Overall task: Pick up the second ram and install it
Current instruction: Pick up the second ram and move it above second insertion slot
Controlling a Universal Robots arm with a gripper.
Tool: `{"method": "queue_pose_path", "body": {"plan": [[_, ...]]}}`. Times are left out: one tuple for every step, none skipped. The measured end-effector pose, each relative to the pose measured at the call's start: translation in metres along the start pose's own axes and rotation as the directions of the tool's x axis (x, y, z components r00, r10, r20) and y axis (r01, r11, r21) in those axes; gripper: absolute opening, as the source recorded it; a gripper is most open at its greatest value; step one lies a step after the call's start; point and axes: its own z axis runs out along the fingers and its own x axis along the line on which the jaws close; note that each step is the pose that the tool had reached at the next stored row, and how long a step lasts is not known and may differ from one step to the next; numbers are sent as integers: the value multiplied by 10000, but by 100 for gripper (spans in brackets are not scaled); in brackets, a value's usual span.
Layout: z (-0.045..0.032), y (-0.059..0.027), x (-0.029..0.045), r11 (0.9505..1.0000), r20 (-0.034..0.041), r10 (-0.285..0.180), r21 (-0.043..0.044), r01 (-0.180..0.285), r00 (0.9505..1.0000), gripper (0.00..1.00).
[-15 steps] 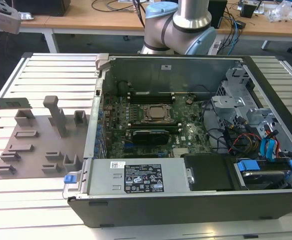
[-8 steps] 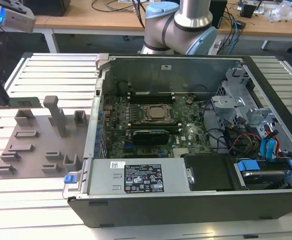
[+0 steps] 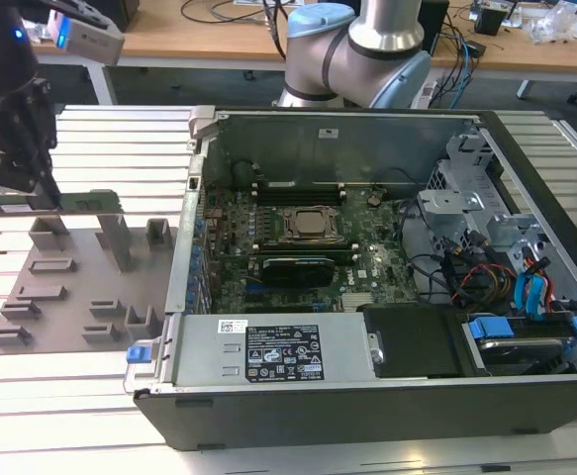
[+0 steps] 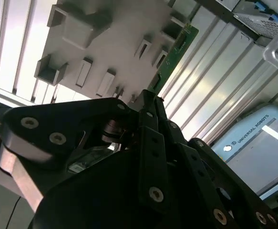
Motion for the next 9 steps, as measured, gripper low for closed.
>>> {"method": "queue_pose_path", "body": {"plan": [[-1,-34,0,10000,-3,-1,-1,1,10000,13],[-4,-80,-2,10000,-5,-2,-5,2,10000,13],[-5,-108,-2,10000,-5,-2,-7,2,10000,13],[-6,-156,-3,10000,-4,0,-10,0,10000,13],[-10,-224,-4,10000,-5,0,-17,0,10000,13],[-13,-297,-5,10000,-6,-1,-21,1,10000,13],[-16,-368,-6,10000,-5,-1,-26,1,10000,13],[-18,-411,-7,10000,-5,0,-30,0,10000,13],[-20,-450,-8,10000,-6,1,-35,-1,10000,13]]}}
